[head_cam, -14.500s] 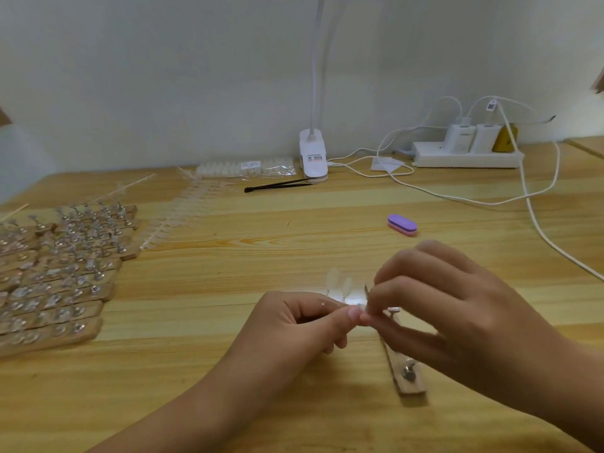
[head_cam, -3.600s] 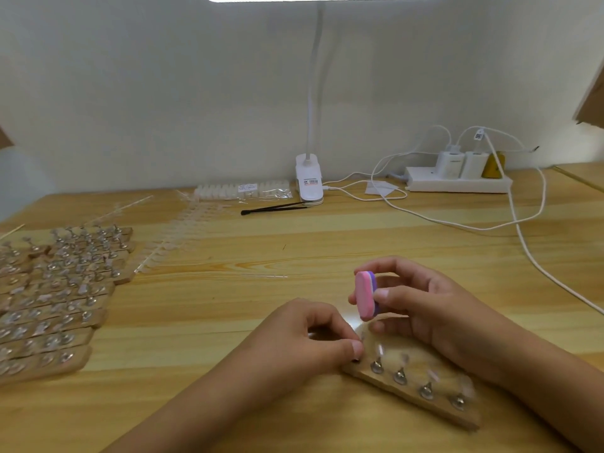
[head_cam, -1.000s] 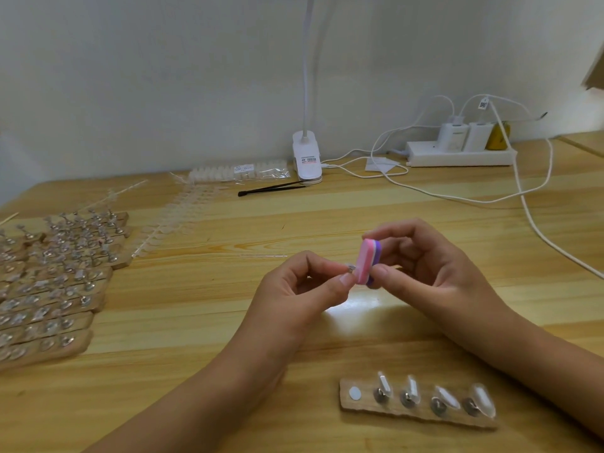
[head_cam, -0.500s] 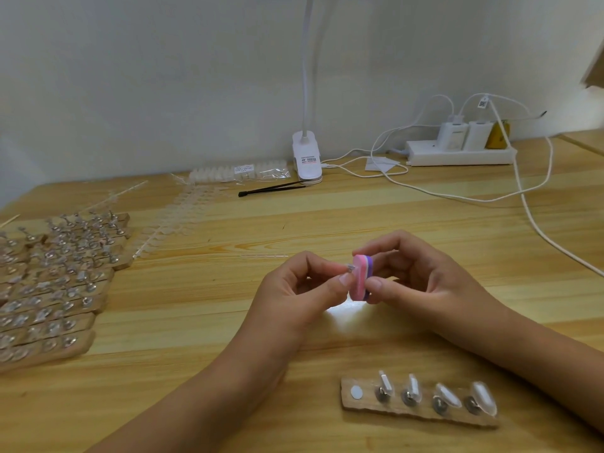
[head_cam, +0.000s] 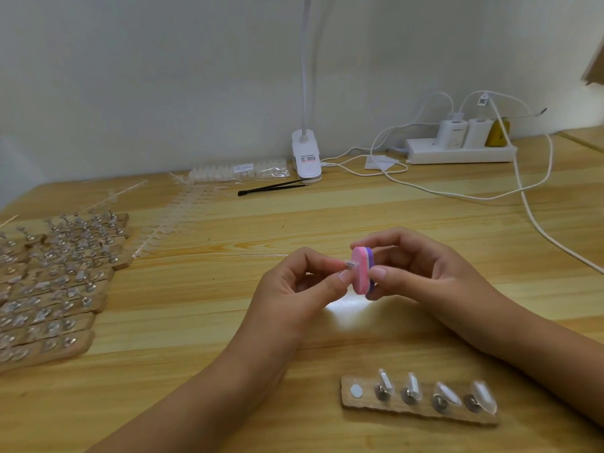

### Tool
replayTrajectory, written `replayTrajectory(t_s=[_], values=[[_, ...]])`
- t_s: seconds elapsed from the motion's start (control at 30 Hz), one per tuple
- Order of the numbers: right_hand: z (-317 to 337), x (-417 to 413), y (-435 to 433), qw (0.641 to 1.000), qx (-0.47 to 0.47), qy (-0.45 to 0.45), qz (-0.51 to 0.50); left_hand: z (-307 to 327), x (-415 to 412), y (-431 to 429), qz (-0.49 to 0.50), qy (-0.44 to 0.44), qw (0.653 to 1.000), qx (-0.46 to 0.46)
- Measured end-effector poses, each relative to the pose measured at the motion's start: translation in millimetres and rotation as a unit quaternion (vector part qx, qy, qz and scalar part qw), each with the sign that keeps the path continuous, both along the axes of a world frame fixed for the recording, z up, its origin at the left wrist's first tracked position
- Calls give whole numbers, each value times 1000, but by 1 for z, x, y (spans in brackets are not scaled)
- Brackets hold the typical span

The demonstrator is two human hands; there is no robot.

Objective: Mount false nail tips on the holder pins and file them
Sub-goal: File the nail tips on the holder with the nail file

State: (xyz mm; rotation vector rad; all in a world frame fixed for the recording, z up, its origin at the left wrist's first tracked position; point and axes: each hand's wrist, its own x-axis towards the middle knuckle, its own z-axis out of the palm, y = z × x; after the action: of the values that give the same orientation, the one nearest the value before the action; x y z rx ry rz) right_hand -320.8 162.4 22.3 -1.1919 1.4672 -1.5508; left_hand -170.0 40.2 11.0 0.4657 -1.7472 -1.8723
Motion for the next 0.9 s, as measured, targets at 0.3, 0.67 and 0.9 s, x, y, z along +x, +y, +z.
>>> replayTrajectory(t_s=[0.3,0.67,0.9], values=[[3,-8,-2,986,35,-156,49,3,2,5,36,14,989,-146],[4,-9,-2,965,73,-238,84,3,3,0,26,19,983,-181],[7,-14,0,961,75,-241,112,4,3,2,0,14,988,-151]])
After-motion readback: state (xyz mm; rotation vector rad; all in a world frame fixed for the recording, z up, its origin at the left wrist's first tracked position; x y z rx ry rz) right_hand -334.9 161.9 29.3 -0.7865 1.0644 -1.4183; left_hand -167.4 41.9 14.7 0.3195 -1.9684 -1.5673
